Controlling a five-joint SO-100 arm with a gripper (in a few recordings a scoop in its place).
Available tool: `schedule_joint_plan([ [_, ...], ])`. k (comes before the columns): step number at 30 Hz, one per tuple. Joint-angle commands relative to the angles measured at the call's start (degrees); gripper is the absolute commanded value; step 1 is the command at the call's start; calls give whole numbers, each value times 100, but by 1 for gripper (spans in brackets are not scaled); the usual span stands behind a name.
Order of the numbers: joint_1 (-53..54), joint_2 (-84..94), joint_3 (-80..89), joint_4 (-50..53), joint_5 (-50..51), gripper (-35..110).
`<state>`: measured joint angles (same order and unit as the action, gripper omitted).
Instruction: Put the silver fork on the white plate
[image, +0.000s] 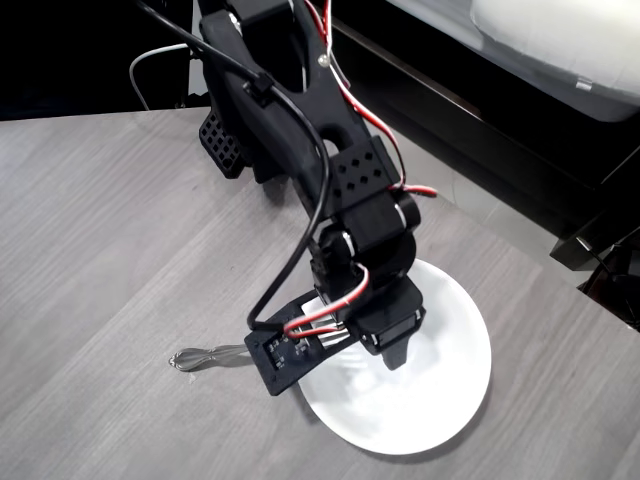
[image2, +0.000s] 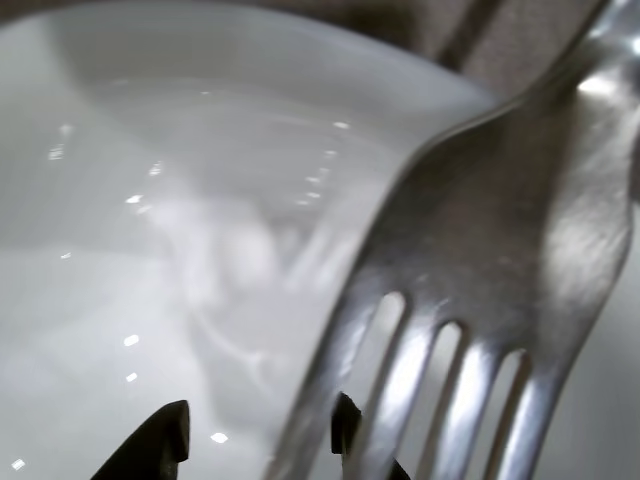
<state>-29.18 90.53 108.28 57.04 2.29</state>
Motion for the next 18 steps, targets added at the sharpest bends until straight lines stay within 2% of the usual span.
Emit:
schedule_joint_plan([
  [1,-53,492,-246,-88,26,18],
  [9,-229,940,-387,-26,26,18],
  [16,-387,1573,-396,211,88,0],
  [18,-387,1802,-404,396,123,0],
])
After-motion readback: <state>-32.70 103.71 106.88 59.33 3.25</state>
